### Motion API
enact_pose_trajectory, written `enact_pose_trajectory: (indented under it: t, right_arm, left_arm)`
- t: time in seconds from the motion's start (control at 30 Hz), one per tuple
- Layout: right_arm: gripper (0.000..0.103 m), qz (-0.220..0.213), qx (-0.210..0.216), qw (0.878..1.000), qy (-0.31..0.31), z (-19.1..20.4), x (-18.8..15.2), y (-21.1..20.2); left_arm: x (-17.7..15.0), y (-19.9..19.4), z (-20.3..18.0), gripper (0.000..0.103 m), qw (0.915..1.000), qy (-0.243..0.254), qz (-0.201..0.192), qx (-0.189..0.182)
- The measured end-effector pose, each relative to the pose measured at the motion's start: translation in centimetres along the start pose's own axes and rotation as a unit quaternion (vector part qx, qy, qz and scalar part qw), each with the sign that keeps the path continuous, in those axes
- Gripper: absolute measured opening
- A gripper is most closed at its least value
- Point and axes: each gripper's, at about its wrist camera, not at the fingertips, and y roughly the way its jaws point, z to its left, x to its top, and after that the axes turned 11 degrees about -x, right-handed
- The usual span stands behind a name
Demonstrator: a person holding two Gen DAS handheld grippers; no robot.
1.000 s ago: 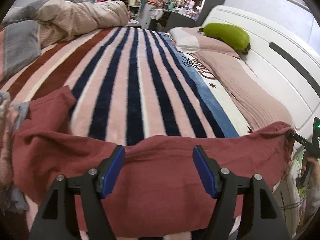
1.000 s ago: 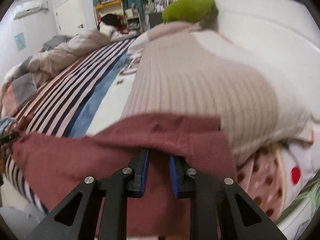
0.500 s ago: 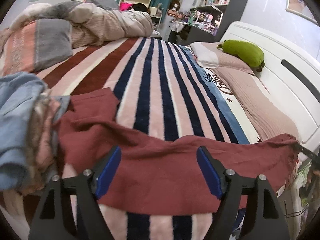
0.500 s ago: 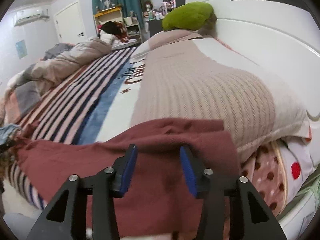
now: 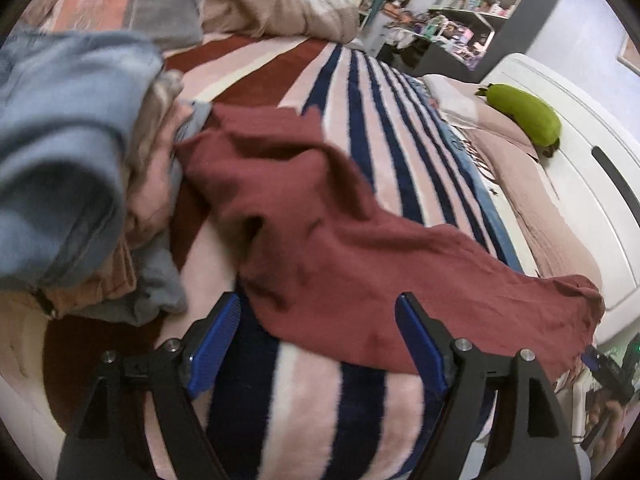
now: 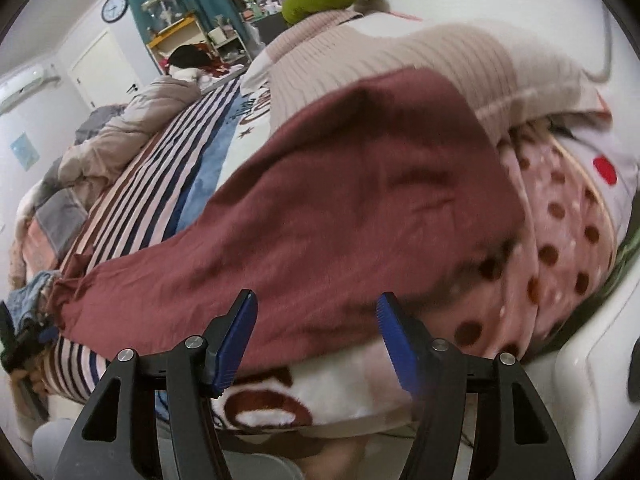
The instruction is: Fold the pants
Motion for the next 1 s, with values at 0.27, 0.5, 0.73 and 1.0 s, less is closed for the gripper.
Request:
enact_pose_trajectory:
  t: [0.27, 0.5, 0.73, 1.0]
  right_arm:
    - [0.058, -0.003, 0.003, 1.000, -0.003, 1.4, 0.1, 0.0]
    - [0.058, 0.002, 0.010, 1.000, -0.009, 2.6, 0.9, 1.1]
    - [0.058, 0.008, 0.015, 1.000, -0.013, 2.9, 2.1, 2.6]
    - [0.058, 0.001, 0.028, 1.000, -0.008, 2.9, 2.4, 2.7]
  left_arm:
    - [3.7, 3.6, 1.3, 0.077, 0.9995, 0.004, -0.026, -0.019]
    - [6.5, 6.9, 0.1, 0.069, 0.9992, 0.026, -0.031, 0.000]
    - [10.2, 7.1, 0.0, 0.023, 0.9974, 0.036, -0.061, 0.014]
    - [11.6, 0.9, -3.6, 0.019, 0.9807, 0.099, -0.152, 0.074]
